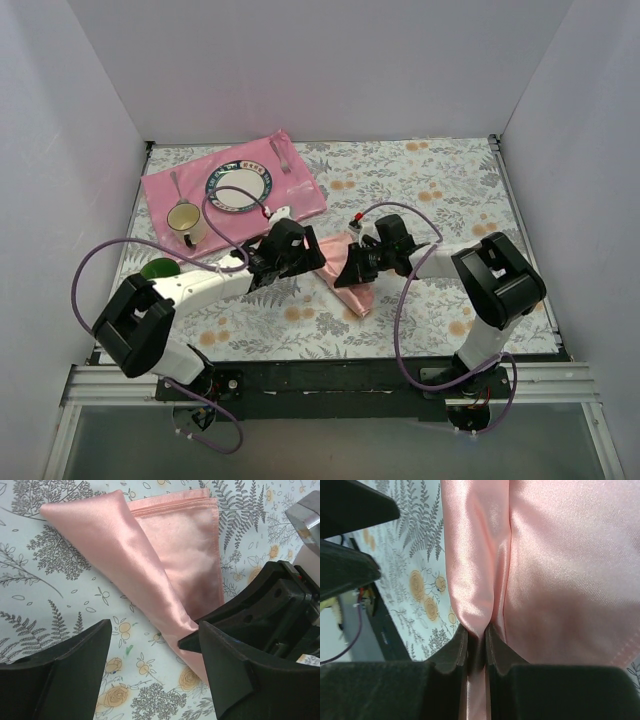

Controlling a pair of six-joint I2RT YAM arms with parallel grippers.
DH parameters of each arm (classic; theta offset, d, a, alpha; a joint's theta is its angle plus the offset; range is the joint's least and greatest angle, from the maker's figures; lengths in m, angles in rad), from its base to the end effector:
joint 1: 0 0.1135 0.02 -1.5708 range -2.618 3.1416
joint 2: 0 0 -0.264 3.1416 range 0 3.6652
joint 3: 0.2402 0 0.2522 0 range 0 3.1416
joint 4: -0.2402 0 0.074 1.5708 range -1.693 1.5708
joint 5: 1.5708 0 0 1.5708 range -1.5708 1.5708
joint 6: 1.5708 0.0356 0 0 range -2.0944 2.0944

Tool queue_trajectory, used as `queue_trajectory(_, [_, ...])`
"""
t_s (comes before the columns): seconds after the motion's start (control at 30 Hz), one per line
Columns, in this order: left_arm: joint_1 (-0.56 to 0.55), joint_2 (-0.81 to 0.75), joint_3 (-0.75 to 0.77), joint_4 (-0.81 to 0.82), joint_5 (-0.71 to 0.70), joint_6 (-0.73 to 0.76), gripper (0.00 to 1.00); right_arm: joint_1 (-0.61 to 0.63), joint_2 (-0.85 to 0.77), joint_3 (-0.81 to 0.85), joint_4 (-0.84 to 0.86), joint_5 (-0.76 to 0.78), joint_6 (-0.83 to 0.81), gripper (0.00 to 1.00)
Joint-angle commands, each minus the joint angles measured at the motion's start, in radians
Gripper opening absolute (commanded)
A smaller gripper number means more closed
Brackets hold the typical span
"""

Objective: Fold the napkin, place the utensils inside, and roll it up
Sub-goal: Roll the napkin with the utensil

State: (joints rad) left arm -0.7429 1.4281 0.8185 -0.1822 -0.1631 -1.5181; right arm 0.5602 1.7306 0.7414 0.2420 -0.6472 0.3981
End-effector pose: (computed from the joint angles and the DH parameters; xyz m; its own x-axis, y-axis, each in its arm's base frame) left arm 0.2207 -0.1948 0.2061 -0.6102 -0.7774 -0.1524 -0.4926 0.5230 -0.6955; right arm 0.2612 0.1892 0.1328 -0.8403 -0.1620 -0.5174 -0.5130 0.5463 0.6621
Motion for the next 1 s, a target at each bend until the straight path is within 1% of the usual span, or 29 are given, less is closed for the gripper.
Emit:
queue_trajectory(0.0, [-0.042,0.054,0.08,-0.02,-0.085,0.072,0.69,-0.04,0.043,-0.043,0.072,-0.172,0.114,0.06])
queue_trajectory(0.07, [-0.055,0.104,0.146,-0.097,-0.146,0.018,0.68,-0.052,0.053,-0.053,0.103,-0.193,0.148,0.06])
queue_trajectory(0.1, [-0.068,0.124,0.168,-0.171,-0.2,-0.008,0.67,-0.065,0.058,-0.069,0.121,-0.201,0.168,0.06])
queue_trajectory(0.13, [-0.076,0.161,0.186,-0.204,-0.229,-0.067,0.67,-0.071,0.061,-0.076,0.167,-0.21,0.186,0.05])
queue_trajectory(0.2, [-0.098,0.199,0.235,-0.273,-0.291,-0.112,0.67,-0.082,0.078,-0.086,0.207,-0.244,0.24,0.04])
queue_trajectory(0.27, [-0.105,0.256,0.267,-0.318,-0.308,-0.187,0.65,-0.089,0.093,-0.103,0.258,-0.261,0.278,0.03])
queue_trajectory(0.37, [-0.105,0.32,0.326,-0.379,-0.3,-0.246,0.63,-0.1,0.103,-0.116,0.304,-0.279,0.312,0.03])
queue_trajectory(0.4, [-0.105,0.333,0.346,-0.398,-0.299,-0.257,0.62,-0.1,0.101,-0.114,0.295,-0.276,0.306,0.03])
queue_trajectory(0.53, [-0.105,0.36,0.367,-0.392,-0.317,-0.28,0.6,-0.1,0.083,-0.103,0.23,-0.238,0.259,0.03])
queue_trajectory(0.67, [-0.105,0.417,0.407,-0.445,-0.311,-0.326,0.59,-0.098,0.066,-0.1,0.197,-0.215,0.232,0.03])
queue_trajectory(0.8, [-0.104,0.439,0.392,-0.435,-0.306,-0.382,0.56,-0.1,0.052,-0.1,0.171,-0.198,0.212,0.03])
queue_trajectory(0.9, [-0.098,0.459,0.403,-0.43,-0.308,-0.39,0.51,-0.1,0.05,-0.103,0.164,-0.2,0.203,0.03])
queue_trajectory(0.93, [-0.095,0.466,0.407,-0.43,-0.306,-0.389,0.46,-0.098,0.052,-0.102,0.157,-0.198,0.197,0.03])
queue_trajectory(0.97, [-0.093,0.471,0.41,-0.428,-0.306,-0.386,0.44,-0.098,0.053,-0.099,0.136,-0.198,0.174,0.03])
